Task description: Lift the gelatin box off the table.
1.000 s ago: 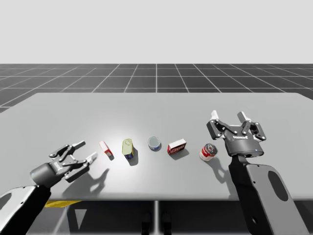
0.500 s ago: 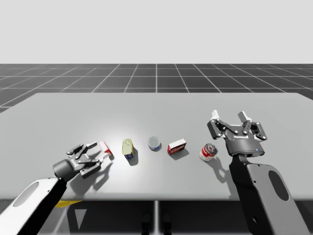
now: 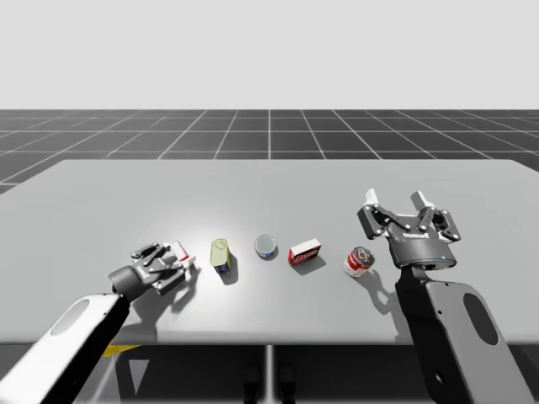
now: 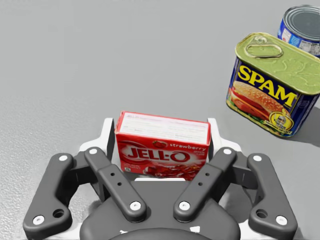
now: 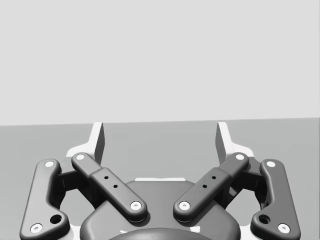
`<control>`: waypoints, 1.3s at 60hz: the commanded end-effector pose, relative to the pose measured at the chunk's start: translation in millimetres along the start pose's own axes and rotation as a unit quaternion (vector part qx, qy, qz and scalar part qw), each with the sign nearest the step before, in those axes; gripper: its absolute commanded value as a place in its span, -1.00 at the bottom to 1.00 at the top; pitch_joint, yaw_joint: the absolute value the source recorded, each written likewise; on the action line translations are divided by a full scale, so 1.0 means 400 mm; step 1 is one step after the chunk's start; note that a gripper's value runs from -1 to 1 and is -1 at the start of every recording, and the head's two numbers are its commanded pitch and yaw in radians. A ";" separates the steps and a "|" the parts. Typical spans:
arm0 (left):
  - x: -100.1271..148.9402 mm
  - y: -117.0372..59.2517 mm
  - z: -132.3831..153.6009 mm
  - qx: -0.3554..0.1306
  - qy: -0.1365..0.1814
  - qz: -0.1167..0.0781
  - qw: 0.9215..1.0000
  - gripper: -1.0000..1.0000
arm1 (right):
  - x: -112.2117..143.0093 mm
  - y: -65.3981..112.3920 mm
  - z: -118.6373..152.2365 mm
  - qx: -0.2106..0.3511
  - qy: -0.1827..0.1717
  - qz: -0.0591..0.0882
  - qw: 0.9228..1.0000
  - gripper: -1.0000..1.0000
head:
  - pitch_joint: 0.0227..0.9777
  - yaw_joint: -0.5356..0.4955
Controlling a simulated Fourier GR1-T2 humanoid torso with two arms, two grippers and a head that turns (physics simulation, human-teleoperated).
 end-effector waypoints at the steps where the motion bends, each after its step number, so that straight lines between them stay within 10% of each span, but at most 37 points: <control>1: -0.019 0.002 -0.007 -0.004 0.013 0.000 1.000 0.87 | 0.000 -0.001 0.000 0.000 -0.001 0.001 1.000 -1.00 | 0.69 0.84; 41: -0.028 -0.014 0.004 -0.016 0.009 -0.011 1.000 1.00 | 0.000 -0.007 -0.001 -0.004 -0.005 0.001 1.000 -1.00 | -0.16 0.88; 78: 0.276 -0.077 0.110 0.021 -0.090 -0.113 0.989 1.00 | 0.001 -0.016 -0.007 -0.001 -0.008 0.003 1.000 -1.00 | -0.17 0.90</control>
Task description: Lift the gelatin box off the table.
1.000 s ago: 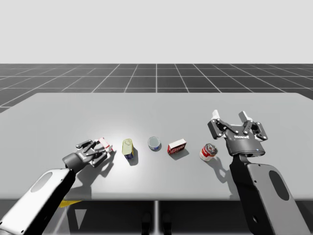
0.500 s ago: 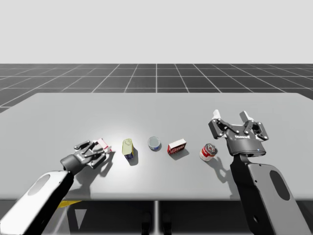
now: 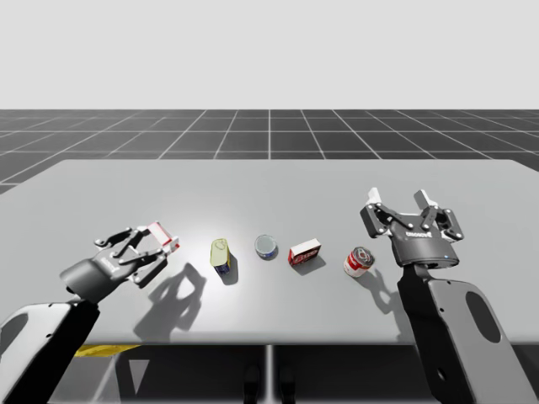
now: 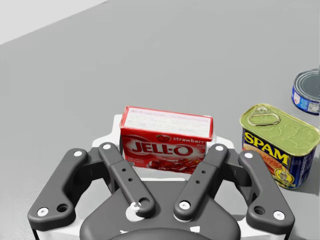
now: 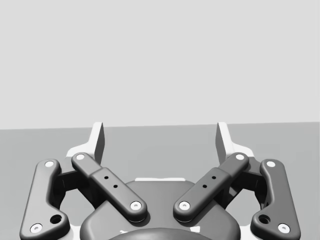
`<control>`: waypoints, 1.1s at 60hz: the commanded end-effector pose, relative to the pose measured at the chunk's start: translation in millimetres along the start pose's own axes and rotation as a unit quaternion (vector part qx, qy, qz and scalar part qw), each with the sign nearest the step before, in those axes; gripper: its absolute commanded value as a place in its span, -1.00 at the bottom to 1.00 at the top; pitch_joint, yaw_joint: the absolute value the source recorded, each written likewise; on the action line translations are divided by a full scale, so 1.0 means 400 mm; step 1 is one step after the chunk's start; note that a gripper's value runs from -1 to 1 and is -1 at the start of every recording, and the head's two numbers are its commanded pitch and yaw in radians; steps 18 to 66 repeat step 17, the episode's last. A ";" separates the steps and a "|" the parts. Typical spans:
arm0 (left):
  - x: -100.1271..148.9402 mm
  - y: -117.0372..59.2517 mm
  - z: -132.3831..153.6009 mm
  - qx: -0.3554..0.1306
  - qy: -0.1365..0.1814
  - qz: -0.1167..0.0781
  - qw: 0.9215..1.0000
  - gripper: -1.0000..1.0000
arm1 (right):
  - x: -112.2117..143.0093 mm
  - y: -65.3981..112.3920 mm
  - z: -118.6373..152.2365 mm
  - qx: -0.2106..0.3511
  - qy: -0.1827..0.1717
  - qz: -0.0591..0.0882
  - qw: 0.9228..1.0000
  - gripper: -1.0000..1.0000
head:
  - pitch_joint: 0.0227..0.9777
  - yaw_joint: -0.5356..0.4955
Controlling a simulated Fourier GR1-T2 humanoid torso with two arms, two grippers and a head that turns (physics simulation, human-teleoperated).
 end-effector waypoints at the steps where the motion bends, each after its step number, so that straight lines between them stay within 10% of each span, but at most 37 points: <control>1: 0.114 -0.022 0.009 -0.047 -0.040 -0.036 0.997 1.00 | 0.003 -0.004 -0.001 0.003 -0.001 0.000 1.000 -1.00 | -0.17 0.90; 17: 0.271 -0.013 0.037 -0.011 -0.103 -0.075 0.992 1.00 | 0.001 -0.007 -0.001 0.009 -0.009 0.006 1.000 -1.00 | -0.18 0.91; 66: 0.271 -0.013 0.037 -0.011 -0.103 -0.075 0.992 1.00 | 0.001 -0.007 -0.001 0.009 -0.009 0.006 1.000 -1.00 | -0.18 0.91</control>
